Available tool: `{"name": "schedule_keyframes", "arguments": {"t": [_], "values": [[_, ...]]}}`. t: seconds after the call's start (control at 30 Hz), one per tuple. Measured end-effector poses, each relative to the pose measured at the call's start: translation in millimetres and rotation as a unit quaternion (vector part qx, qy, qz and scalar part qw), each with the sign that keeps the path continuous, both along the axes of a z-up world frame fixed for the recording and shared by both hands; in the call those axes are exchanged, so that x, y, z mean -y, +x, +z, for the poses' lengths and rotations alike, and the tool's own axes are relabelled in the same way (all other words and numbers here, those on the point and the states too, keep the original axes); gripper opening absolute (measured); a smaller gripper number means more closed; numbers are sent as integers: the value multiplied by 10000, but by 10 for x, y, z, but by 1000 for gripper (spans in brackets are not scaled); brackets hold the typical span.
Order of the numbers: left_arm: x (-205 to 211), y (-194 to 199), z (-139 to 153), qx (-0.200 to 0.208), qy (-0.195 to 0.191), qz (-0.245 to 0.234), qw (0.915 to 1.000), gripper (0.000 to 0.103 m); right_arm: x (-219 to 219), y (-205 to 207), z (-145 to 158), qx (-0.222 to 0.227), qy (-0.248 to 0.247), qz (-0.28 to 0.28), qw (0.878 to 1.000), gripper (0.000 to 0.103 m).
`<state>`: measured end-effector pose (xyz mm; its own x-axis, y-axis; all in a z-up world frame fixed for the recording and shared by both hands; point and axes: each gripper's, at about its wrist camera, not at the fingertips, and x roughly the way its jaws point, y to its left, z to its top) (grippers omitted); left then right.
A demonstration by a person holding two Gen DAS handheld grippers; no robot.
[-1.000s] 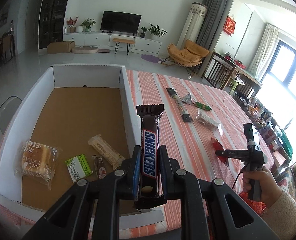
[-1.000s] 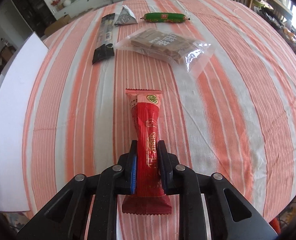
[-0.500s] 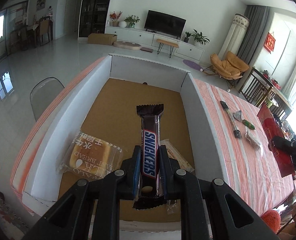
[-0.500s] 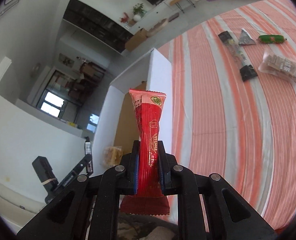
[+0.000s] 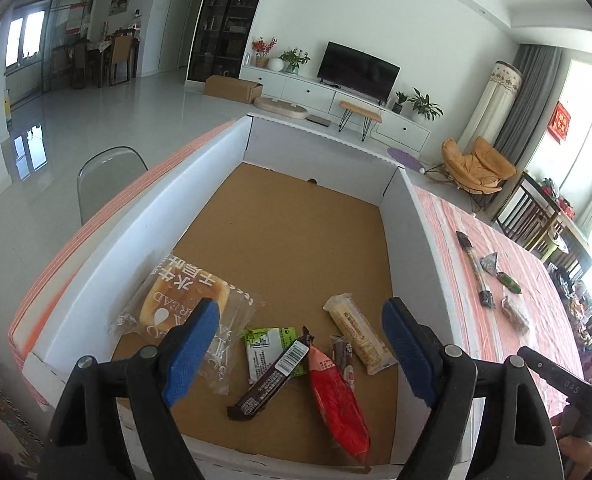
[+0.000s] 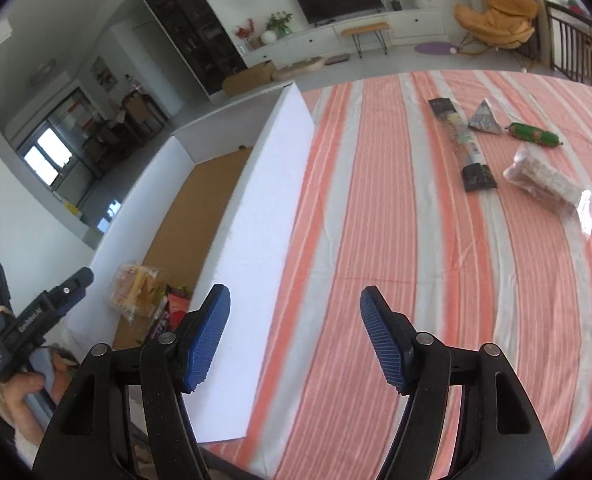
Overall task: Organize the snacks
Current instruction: 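Lower both snacks into the white box and open both tools, then withdraw both tools from the box back over the table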
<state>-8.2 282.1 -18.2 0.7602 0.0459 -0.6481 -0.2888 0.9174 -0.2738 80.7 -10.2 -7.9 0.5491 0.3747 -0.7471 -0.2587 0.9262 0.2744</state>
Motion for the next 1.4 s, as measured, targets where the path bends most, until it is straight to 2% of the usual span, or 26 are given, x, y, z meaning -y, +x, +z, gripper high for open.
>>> {"name": "schedule_keyframes", "arguments": {"t": [0.1,0.23,0.3,0.33,0.4,0.47,0.57,0.67,0.8,1.07,1.37,1.4], "values": [[404,46,155,182,64,-442,9988,84,594,42,-250,68,-809,-859,9930,72],[1076,137,330,318,118,-1291,9911,89,1231,58,-549,8,-1225,-1730,9773,72],[1455,183,407,368,157,-1752,9837,94,1435,10,-624,18,-1196,-2049,9714,72],[1656,213,428,372,180,-1978,9794,97,1506,-9,-632,-17,-1018,-2208,9700,72],[2043,289,426,274,209,-2372,9709,97,1557,-10,-572,102,-811,-2240,9712,72],[2390,378,354,111,203,-2715,9622,97,1545,-86,-525,258,-988,-2296,9679,72],[2831,554,191,-174,348,-2978,9538,97,1512,-21,-591,132,-1093,-2295,9671,72],[3111,727,-14,-448,516,-3031,9505,97,1579,-4,-649,-48,-1127,-2487,9620,72],[3227,869,-339,-666,745,-2845,9535,97,1691,-25,-685,-144,-1008,-2737,9564,72],[3078,1191,-836,-1076,934,-2251,9639,97,1678,0,-752,-316,-1101,-2716,9556,72],[2934,1394,-1149,-1316,1269,-1967,9633,97,1612,2,-776,-349,-1305,-2633,9552,78],[2902,1391,-1160,-1253,1213,-1970,9648,98,1603,2,-779,-353,-1337,-2620,9551,79]]}}
